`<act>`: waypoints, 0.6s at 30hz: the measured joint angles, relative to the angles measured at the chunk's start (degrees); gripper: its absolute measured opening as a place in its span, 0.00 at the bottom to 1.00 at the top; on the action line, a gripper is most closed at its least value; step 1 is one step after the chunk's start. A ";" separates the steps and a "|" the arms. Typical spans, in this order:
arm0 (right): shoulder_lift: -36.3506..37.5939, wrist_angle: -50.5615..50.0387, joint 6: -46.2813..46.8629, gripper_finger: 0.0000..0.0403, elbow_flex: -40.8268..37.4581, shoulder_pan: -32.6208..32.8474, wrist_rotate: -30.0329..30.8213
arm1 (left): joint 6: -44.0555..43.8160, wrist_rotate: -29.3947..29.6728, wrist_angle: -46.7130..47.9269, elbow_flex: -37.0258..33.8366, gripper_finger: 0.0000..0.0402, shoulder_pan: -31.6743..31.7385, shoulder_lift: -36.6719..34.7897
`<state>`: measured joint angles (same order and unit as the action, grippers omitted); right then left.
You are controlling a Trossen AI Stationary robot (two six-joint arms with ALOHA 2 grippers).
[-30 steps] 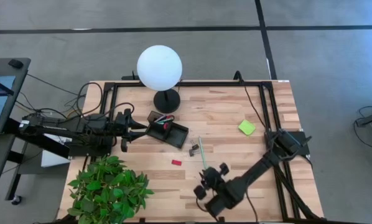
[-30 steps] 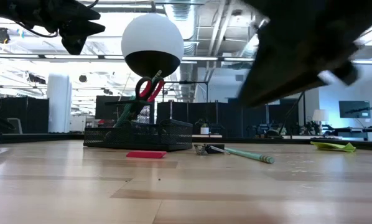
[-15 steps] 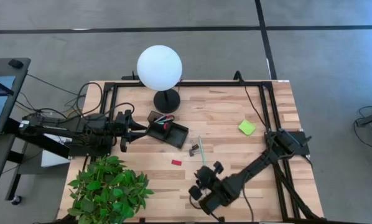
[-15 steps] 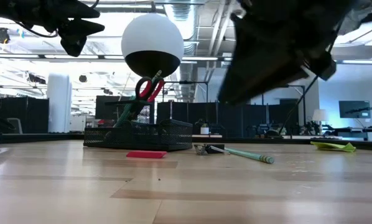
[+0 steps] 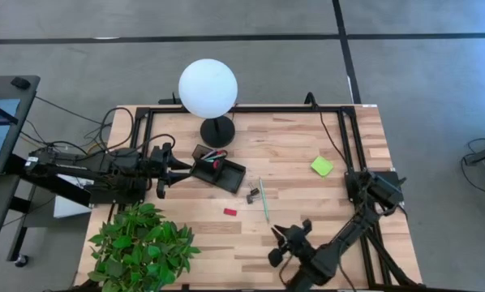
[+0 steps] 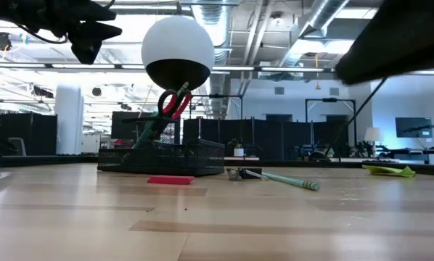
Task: Pick and place office supplies into organizer
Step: Put the blue pencil into the black desk organizer
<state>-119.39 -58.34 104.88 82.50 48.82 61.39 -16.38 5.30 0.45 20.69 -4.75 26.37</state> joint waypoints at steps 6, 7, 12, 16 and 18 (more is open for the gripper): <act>-0.95 8.47 -5.81 0.12 -2.90 -2.78 0.30 | 0.08 0.02 0.24 0.00 0.33 0.00 0.00; -0.88 9.34 -5.81 0.12 -3.37 -3.13 0.30 | 0.33 0.01 0.26 0.00 0.33 0.00 0.01; -0.89 10.23 -6.17 0.13 -4.99 -5.83 0.03 | 0.81 0.02 0.42 0.00 0.33 0.00 0.00; -0.85 11.17 -10.33 0.15 -5.01 -8.46 -2.50 | 0.81 0.04 1.18 0.00 0.33 0.00 0.02; -0.85 11.51 -11.74 0.17 -5.01 -9.80 -5.20 | 0.76 0.04 1.53 0.00 0.33 0.00 0.00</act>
<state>-120.25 -46.83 93.14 77.49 39.02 56.18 -15.62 5.34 1.98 20.69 -4.75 26.37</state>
